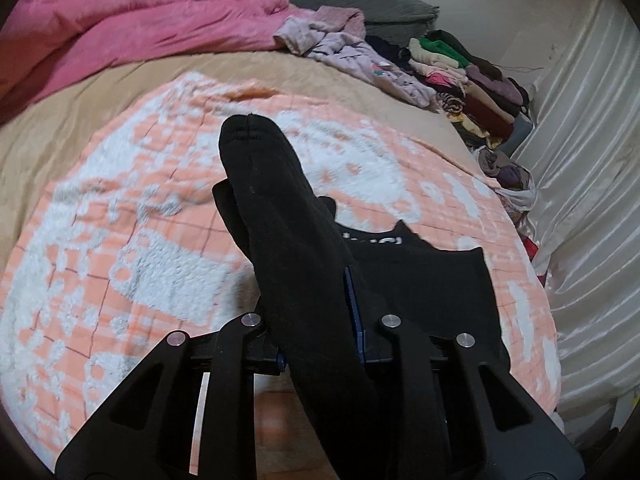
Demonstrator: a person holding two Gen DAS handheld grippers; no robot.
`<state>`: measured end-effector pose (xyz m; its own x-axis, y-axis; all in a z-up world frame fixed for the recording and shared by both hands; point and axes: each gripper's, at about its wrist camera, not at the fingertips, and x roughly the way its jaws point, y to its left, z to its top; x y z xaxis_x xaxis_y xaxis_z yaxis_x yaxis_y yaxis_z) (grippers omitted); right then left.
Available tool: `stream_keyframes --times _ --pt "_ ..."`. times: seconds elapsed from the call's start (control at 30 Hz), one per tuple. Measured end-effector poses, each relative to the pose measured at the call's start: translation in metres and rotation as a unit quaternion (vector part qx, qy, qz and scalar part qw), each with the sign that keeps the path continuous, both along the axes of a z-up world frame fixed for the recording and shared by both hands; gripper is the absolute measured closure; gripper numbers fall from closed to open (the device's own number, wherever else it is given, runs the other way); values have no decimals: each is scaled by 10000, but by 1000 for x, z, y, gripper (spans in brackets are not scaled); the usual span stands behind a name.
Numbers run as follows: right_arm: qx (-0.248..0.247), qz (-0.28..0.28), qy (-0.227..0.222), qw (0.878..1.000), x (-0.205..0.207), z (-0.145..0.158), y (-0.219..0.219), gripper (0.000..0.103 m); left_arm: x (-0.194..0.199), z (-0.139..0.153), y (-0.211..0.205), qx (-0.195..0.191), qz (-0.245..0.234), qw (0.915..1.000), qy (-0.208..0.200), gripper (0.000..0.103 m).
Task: Fold small clothes
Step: 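Lift the grasped edge with both tools and fold it over the shirt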
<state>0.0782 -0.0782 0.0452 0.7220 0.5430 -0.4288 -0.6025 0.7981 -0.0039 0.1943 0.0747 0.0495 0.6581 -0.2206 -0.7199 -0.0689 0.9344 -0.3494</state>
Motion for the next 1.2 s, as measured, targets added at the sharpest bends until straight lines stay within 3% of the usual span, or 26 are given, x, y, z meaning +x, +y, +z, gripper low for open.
stream_keyframes --times 0.5,1.2 --pt "649 -606 79 9960 -11 5 -80 97 1 26 -88 461 -478 9976 -191 88" --pt "1006 -1231 590 9855 -3 -25 -148 97 29 0 -190 902 -1016 9907 125 88"
